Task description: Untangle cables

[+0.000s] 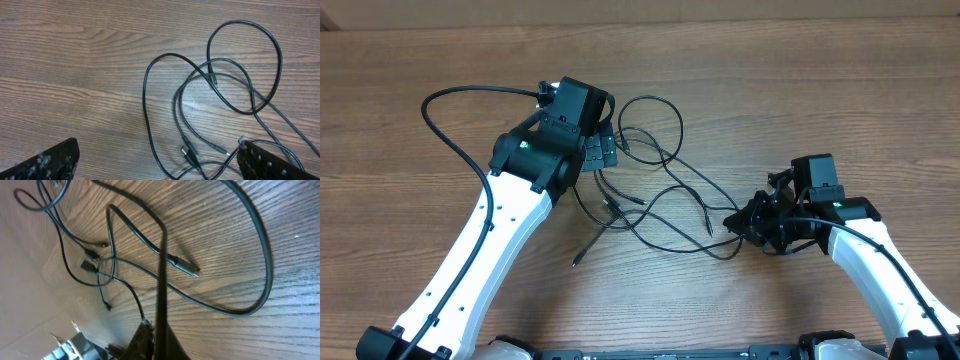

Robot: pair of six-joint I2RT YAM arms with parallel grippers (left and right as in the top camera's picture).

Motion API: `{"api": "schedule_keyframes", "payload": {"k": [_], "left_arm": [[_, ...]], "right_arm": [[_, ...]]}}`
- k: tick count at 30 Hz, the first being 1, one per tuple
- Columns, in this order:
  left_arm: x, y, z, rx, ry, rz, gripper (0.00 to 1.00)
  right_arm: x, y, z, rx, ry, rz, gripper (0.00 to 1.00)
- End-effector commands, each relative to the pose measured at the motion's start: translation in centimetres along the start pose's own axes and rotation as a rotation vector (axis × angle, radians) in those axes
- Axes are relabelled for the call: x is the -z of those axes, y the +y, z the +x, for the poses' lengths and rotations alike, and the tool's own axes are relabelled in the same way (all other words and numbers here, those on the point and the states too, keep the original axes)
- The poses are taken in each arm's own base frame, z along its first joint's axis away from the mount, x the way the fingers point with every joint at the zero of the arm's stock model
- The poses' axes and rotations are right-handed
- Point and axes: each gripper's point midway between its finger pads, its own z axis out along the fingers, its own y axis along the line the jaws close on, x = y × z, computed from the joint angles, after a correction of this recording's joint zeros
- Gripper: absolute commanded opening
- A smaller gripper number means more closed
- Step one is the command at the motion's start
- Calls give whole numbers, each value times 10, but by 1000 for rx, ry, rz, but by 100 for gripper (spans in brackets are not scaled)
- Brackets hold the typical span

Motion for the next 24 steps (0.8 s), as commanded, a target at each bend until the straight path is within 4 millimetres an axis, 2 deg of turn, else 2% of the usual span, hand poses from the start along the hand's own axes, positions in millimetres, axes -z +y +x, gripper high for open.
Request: {"api": "schedule_keyframes", "payload": {"k": [1, 3, 6, 8, 10, 12, 15, 17, 19, 22, 24], "left_arm": [[6, 0, -4, 16, -18, 7, 100], [6, 0, -4, 16, -18, 7, 100], [6, 0, -4, 16, -18, 7, 100], [6, 0, -4, 16, -18, 7, 100], [6, 0, -4, 16, -18, 7, 100], [6, 0, -4, 16, -18, 7, 100], [6, 0, -4, 16, -18, 7, 100], [6, 0, -4, 16, -18, 7, 100], [6, 0, -4, 16, -18, 7, 100], [6, 0, -4, 16, -18, 7, 100], [6, 0, -4, 16, -18, 7, 100]], "right_arm": [[2, -1, -6, -11, -39, 25, 4], [9, 4, -14, 18, -73, 41, 4], [47, 40, -37, 134, -180, 72, 4], [89, 73, -52, 210, -282, 98, 4], [145, 115, -62, 274, -420, 100, 4], [206, 166, -60, 361, -559, 28, 4], [266, 213, -47, 445, -696, -81, 4], [285, 225, -40, 480, -737, -108, 4], [292, 228, -39, 494, -763, -106, 4], [320, 227, -53, 467, -913, -50, 4], [346, 242, -54, 476, -1016, -87, 4]]}}
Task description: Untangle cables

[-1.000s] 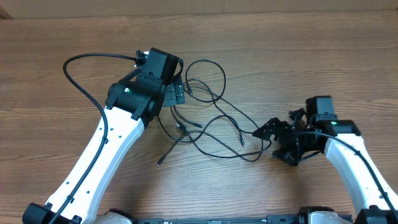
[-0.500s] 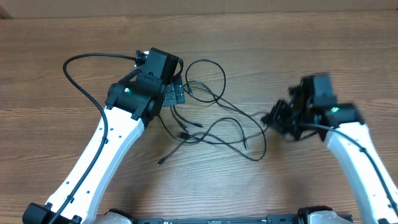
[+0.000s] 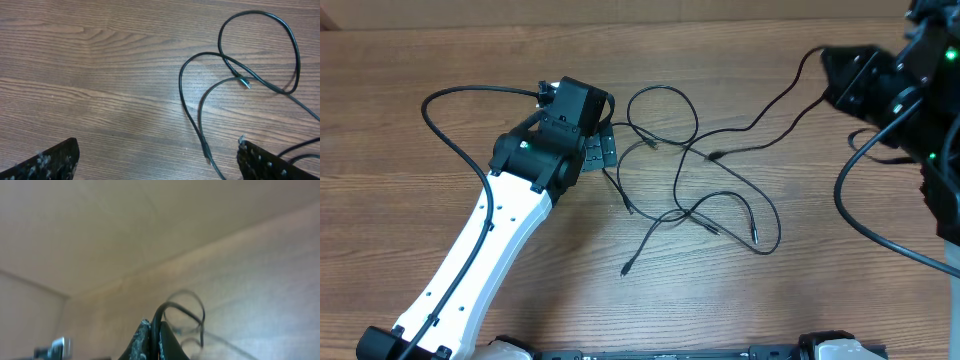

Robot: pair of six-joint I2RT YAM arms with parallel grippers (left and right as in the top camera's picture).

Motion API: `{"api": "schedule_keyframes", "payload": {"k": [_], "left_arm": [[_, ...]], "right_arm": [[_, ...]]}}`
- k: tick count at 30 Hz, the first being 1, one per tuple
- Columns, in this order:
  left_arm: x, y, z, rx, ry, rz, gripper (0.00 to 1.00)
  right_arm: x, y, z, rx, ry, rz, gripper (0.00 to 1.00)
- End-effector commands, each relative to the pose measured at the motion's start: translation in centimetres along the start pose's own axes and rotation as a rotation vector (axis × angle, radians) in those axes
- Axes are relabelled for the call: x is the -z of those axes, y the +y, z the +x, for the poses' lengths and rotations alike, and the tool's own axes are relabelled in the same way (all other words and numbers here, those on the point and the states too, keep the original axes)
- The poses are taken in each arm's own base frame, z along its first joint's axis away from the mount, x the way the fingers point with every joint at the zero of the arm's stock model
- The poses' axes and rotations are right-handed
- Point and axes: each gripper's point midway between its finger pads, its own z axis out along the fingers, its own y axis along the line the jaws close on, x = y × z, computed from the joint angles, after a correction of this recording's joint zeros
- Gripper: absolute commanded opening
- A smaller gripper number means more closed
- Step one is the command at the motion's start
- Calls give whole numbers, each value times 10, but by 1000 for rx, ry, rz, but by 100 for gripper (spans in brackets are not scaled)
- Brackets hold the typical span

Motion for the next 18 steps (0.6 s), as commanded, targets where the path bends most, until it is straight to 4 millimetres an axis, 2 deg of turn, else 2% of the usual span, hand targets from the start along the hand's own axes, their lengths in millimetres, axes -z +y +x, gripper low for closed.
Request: {"api": "schedule_keyframes", "payload": {"k": [1, 5, 7, 12, 15, 18], "left_arm": [[6, 0, -4, 16, -17, 6, 100], [6, 0, -4, 16, -17, 6, 100], [6, 0, -4, 16, -17, 6, 100], [6, 0, -4, 16, -17, 6, 100], [6, 0, -4, 16, -17, 6, 100], [6, 0, -4, 16, -17, 6, 100]], "right_arm": [[34, 22, -53, -2, -223, -45, 4], [83, 63, -111, -20, -479, -202, 4], [95, 58, -127, -32, -572, -160, 4], [104, 0, -154, 23, -747, 222, 4], [120, -40, -164, 19, -831, 492, 4], [142, -96, -166, -10, -862, 789, 4]]}}
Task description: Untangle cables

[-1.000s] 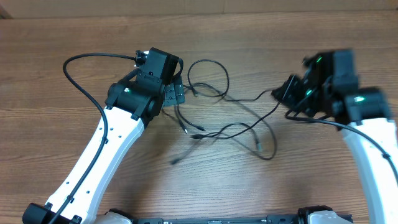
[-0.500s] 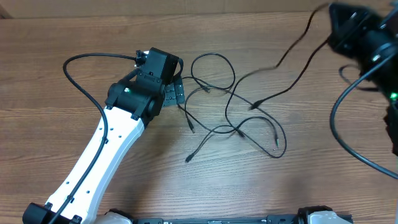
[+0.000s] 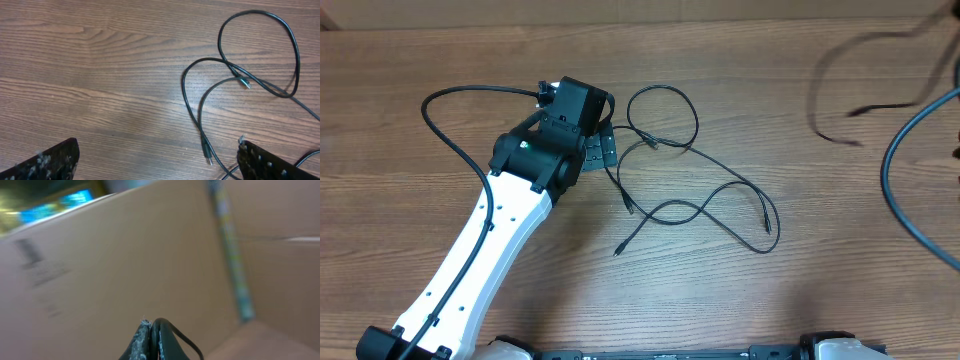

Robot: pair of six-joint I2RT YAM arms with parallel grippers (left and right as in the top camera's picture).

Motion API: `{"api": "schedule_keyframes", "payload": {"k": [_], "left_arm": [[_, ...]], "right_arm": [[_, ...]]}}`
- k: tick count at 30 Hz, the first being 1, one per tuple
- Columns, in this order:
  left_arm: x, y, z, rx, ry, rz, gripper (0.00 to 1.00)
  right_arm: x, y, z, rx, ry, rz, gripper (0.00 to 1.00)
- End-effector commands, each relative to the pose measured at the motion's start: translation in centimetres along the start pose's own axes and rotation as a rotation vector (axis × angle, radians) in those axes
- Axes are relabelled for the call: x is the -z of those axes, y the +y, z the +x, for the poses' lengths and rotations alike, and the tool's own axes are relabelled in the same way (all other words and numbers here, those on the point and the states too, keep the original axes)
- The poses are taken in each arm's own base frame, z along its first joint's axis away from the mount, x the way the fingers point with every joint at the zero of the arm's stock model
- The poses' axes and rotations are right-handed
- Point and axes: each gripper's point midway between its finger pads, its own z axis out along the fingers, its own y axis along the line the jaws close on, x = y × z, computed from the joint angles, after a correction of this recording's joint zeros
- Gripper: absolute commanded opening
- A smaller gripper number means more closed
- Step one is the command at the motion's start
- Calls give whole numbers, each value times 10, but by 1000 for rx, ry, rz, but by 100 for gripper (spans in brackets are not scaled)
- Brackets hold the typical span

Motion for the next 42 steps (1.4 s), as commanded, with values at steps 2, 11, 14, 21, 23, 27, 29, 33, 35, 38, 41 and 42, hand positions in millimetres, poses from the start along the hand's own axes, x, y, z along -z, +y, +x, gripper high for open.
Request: {"api": "schedule_keyframes", "payload": {"k": [2, 11, 14, 21, 23, 27, 29, 33, 35, 38, 41, 42], "left_arm": [[6, 0, -4, 16, -16, 5, 100], [6, 0, -4, 16, -17, 6, 100], [6, 0, -4, 16, -17, 6, 100], [6, 0, -4, 16, -17, 6, 100], [6, 0, -4, 16, -17, 6, 100], [6, 0, -4, 16, -17, 6, 100], [6, 0, -4, 16, -17, 6, 100], [6, 0, -4, 16, -17, 6, 100], [6, 0, -4, 16, -16, 6, 100], [6, 0, -4, 16, -17, 6, 100], [6, 0, -4, 16, -17, 6, 100], [6, 0, -4, 16, -17, 6, 100]], "right_arm": [[-13, -103, -14, 86, -57, 435, 4], [-7, -267, 2, -38, 74, 859, 4], [-12, -311, 20, -126, 174, 892, 4], [-35, -394, 101, -304, 459, 936, 4], [-34, -426, 140, -376, 555, 1024, 4], [-32, -451, 184, -411, 667, 1088, 4], [-31, -457, 197, -415, 691, 1098, 6], [-27, -460, 212, -441, 714, 1121, 81], [-29, -458, 213, -448, 719, 1107, 100], [-27, -457, 215, -450, 729, 1112, 100], [-23, -456, 217, -454, 747, 1118, 100], [-24, -454, 218, -461, 750, 1107, 100]]}}
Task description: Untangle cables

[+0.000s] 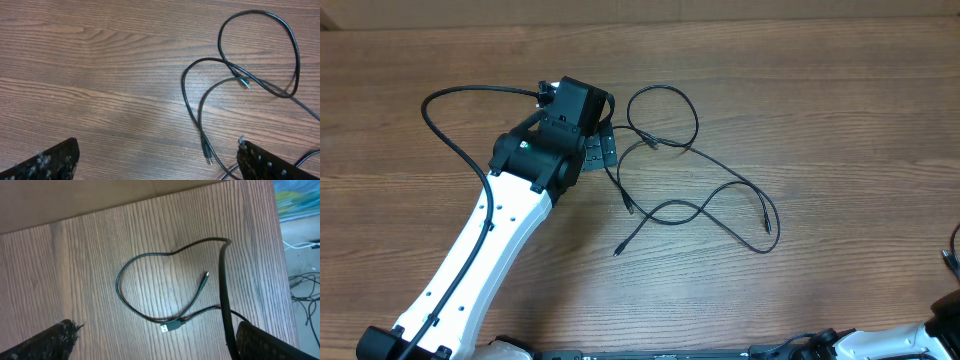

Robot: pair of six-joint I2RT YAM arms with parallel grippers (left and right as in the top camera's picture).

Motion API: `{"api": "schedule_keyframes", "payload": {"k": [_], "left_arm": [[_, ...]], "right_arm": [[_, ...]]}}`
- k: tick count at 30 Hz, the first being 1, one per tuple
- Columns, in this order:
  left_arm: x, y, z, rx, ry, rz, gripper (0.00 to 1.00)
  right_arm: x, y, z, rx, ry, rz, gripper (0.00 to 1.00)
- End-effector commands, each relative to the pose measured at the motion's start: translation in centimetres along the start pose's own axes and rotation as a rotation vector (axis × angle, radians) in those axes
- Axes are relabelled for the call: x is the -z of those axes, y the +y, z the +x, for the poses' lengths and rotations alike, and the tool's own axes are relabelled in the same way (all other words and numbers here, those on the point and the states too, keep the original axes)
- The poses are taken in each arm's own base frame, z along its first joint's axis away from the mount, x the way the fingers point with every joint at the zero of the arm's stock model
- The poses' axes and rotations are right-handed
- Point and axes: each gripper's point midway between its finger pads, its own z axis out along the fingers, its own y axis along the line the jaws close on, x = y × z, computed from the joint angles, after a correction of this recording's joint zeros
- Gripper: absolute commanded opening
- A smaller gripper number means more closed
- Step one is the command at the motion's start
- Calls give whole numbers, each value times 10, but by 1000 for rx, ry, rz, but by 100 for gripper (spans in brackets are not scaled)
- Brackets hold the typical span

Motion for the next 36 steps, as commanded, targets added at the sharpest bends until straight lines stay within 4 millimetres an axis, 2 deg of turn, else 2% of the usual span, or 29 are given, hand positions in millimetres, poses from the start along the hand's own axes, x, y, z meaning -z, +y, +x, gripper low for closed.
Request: {"api": "schedule_keyframes", "payload": {"k": [1, 7, 10, 13, 17, 19, 22, 25, 28, 30, 32, 34, 36], "left_arm": [[6, 0, -4, 16, -16, 6, 100], [6, 0, -4, 16, -16, 6, 100], [6, 0, -4, 16, -16, 6, 100], [6, 0, -4, 16, -16, 6, 100], [6, 0, -4, 16, -16, 6, 100], [6, 0, -4, 16, -16, 6, 100], [6, 0, -4, 16, -16, 6, 100], [6, 0, -4, 16, -16, 6, 100], [6, 0, -4, 16, -16, 6, 100], [6, 0, -4, 16, -16, 6, 100], [6, 0, -4, 16, -16, 6, 99], [6, 0, -4, 16, -16, 6, 100], [6, 0, -4, 16, -16, 6, 100]], "right_arm": [[1, 3, 4, -6, 17, -28, 100], [-2, 23, 13, 23, 29, -84, 100], [-25, 38, 27, 57, 26, -105, 100], [-61, 49, 52, 96, 31, -122, 100], [-106, 46, 88, 126, 49, -134, 99], [-117, 47, 102, 128, 76, -168, 99], [-123, 50, 115, 131, 117, -209, 96], [-115, 54, 117, 188, 145, -225, 100], [-90, 44, 104, 193, 149, -140, 100], [-57, 37, 85, 196, 113, -80, 100], [-15, 40, 67, 214, 69, -98, 100], [16, 41, 59, 215, 40, -122, 100], [64, 34, 53, 209, -3, -157, 100]]}}
